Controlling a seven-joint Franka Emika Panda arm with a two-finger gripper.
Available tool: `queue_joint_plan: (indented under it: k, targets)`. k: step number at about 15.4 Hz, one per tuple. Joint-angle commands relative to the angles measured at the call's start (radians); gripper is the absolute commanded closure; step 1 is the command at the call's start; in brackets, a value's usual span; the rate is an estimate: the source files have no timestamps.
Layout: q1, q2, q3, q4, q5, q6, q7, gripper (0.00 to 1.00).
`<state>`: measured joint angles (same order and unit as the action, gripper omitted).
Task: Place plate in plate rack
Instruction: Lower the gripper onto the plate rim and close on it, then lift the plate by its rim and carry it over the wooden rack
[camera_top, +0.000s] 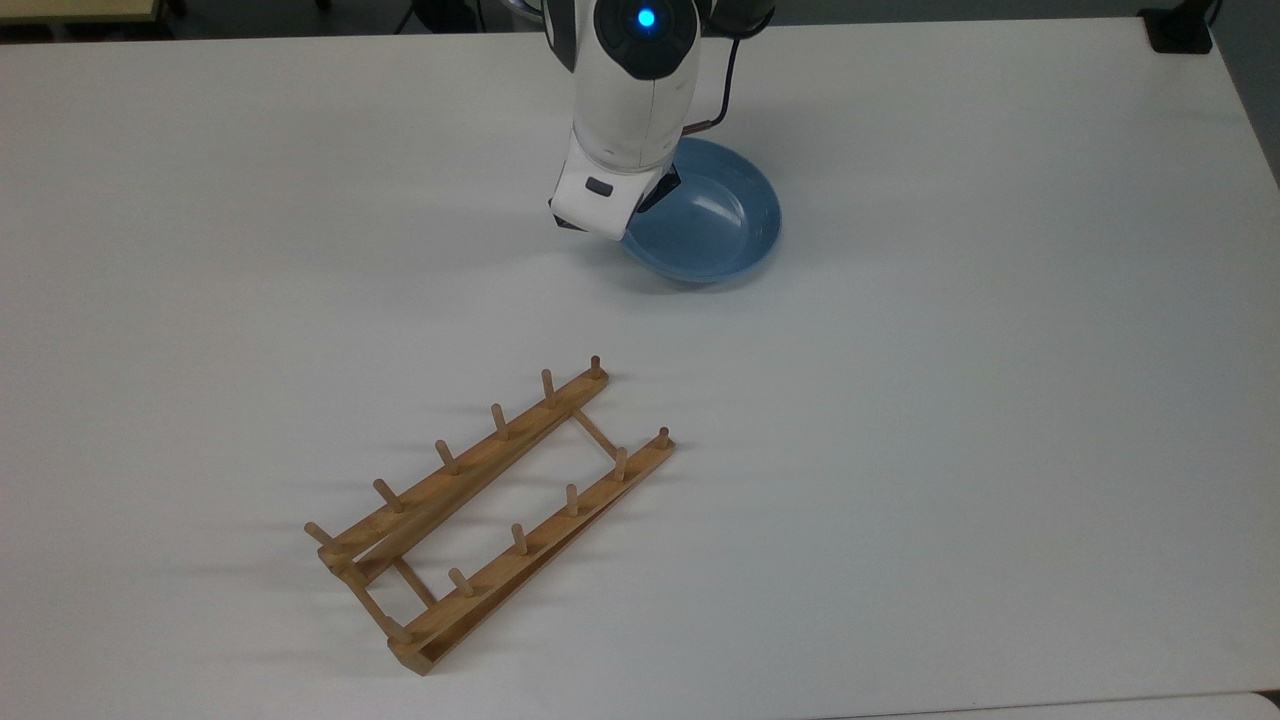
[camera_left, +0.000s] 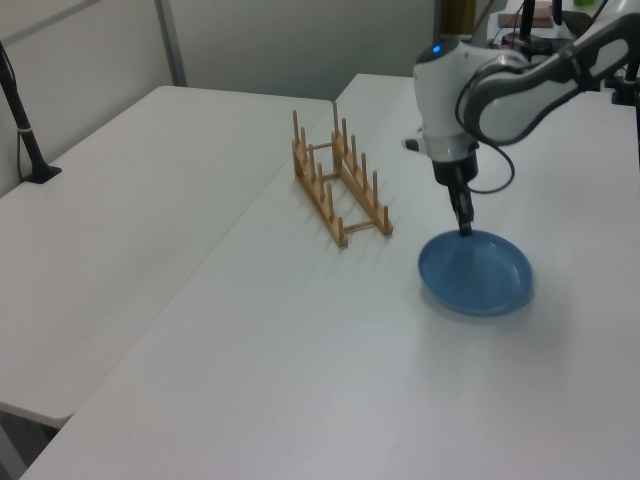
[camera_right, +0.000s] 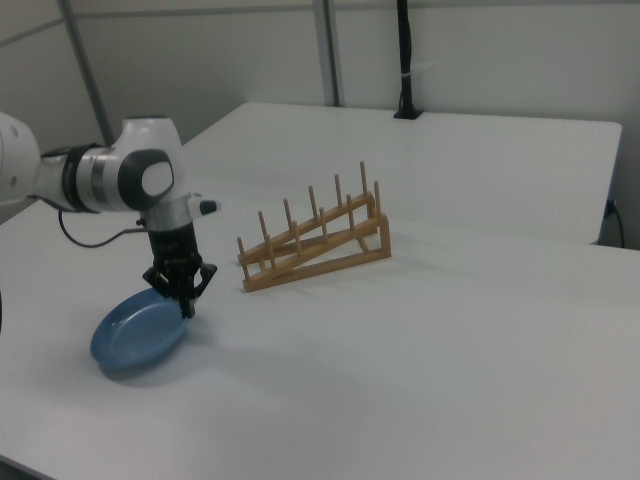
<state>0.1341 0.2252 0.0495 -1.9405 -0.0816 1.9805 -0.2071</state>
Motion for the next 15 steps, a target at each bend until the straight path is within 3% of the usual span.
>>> queue_joint_plan:
  k: [1,8,15]
  targets:
    - [-0.004,-0.001,-0.007,0.058,-0.009,-0.046,0.025,1.0]
    - [-0.01,-0.033,-0.014,0.23,0.0,-0.15,0.058,1.0]
    - [-0.027,-0.041,-0.037,0.379,-0.092,-0.076,0.303,1.0]
